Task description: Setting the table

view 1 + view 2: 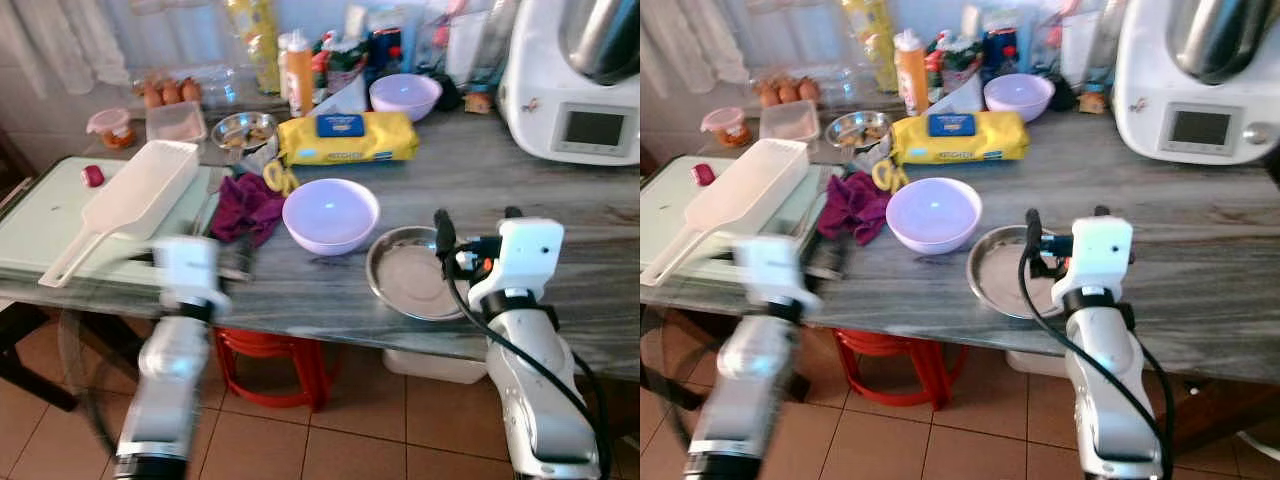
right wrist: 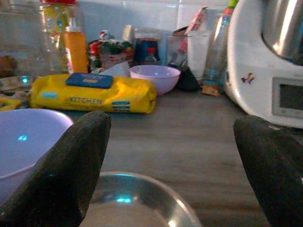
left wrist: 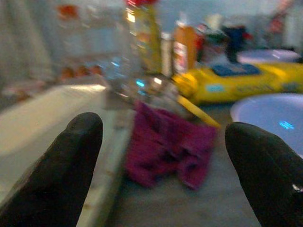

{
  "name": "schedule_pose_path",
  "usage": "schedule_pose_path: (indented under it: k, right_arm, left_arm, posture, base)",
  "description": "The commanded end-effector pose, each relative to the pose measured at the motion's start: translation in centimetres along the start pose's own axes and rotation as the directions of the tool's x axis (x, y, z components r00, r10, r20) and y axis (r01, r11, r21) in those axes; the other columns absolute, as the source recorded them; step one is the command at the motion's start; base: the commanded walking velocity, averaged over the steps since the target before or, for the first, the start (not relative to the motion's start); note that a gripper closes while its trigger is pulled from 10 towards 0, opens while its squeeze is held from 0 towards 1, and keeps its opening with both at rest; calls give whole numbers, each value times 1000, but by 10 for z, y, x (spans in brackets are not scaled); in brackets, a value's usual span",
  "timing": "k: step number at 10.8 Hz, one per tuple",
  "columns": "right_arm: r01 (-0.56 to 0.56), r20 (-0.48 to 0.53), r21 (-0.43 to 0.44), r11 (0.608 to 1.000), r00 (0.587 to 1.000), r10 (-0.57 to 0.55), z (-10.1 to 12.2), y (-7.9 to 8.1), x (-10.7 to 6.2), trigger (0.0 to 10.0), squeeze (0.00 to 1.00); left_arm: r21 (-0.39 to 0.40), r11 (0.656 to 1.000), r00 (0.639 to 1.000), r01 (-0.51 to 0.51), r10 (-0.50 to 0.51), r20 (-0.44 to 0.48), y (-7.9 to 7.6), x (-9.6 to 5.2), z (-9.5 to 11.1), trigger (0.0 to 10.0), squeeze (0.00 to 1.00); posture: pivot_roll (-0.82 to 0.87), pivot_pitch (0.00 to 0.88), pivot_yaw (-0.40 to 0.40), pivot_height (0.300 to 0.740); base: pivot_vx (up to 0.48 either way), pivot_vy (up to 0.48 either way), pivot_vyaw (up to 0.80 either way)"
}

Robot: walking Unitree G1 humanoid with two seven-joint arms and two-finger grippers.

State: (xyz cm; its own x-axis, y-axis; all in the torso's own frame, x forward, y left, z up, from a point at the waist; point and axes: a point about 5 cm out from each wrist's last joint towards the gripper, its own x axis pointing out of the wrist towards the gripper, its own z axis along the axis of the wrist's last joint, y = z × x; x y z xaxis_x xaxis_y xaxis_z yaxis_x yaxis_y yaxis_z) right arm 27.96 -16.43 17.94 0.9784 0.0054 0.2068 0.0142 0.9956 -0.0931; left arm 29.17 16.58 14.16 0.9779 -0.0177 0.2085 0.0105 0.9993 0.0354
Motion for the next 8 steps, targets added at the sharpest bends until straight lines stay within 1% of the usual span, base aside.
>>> schedule_pose_path:
  k: [1,2,3,4,5,6,7,8]
  right_arm:
    - [-26,20,3,1000,999,26,3,6,2,10000,0]
    - [-46,24,-5,999,999,46,1,12,1,10000,0]
    - [-24,20,-8,1000,1000,24,-2,11,2,10000,0]
    - [-19,22,30,999,1000,18,-1,10,-1,10000,0]
    - [-16,17,27,999,1000,16,-3,6,-7,10000,0]
    - [-1,-6,26,1000,1000,1,-8,2,-10,10000,0]
    - [7,-22,68,998,1000,-6,-9,-1,-14,10000,0]
    - [1,-22,79,997,1000,1,-9,0,-13,10000,0]
  left_arm:
    - [-2,1000,1000,-25,25,0,7,-2,3,10000,0]
    - [55,998,999,-34,35,-4,14,-12,2,10000,0]
    - [79,996,999,-29,31,-28,18,-19,-2,10000,0]
    - [86,996,999,-25,29,-41,21,-26,-5,10000,0]
    - [107,993,997,-41,47,-55,25,-32,-9,10000,0]
    - [113,992,996,-51,58,-60,25,-33,-10,10000,0]
    - [117,992,997,-52,58,-47,24,-33,-4,10000,0]
    - [117,992,997,-52,58,-49,24,-32,-4,10000,0]
  posture:
    - [-167,85,77,740]
    - [-137,78,79,740]
    - [-127,96,71,740]
    - [-132,97,68,740]
    - [-132,90,71,740]
    - [-122,86,65,740]
    - [-120,86,59,740]
    - [-126,88,57,740]
  base:
    - [0,0,0]
    - [0,0,0]
    - [0,0,0]
    - [0,0,0]
    - [0,0,0]
    - [0,0,0]
    - [0,0,0]
    - [0,0,0]
